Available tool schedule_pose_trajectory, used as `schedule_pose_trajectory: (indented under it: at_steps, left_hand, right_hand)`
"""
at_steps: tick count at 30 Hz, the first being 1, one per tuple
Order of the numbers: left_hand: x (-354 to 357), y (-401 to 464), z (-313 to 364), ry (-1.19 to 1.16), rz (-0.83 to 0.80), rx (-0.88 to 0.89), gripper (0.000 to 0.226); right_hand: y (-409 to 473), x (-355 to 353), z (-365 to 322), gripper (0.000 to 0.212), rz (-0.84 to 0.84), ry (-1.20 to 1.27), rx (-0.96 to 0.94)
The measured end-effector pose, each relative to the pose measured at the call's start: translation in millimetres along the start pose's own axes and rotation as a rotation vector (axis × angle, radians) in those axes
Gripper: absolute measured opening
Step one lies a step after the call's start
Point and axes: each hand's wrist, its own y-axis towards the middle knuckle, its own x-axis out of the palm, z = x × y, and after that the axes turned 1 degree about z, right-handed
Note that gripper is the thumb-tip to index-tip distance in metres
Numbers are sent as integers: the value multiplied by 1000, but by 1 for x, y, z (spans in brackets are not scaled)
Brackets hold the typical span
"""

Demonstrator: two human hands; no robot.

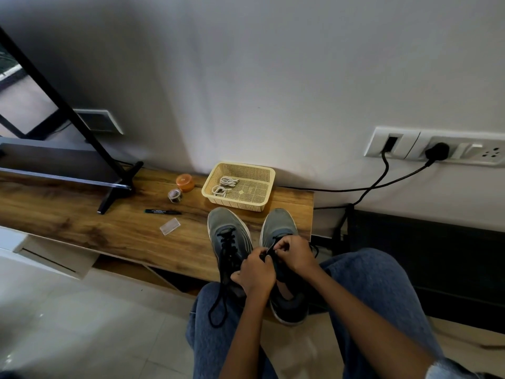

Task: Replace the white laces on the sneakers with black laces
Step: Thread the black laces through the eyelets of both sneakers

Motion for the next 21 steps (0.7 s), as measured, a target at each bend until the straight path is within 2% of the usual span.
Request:
schedule_pose_trajectory:
  at_steps: [8,15,21]
  left_hand:
    - [4,2,-7,-39,-17,80,29]
    - [7,8,-10,-60,-48,76,35]
    - [6,9,-12,26,-29,134,32]
  right_hand:
    - [-10,6,-3,39,171,46,27]
    - [-4,12,0,38,157,65,42]
    - [-3,6,-5,41,71,-126,-10]
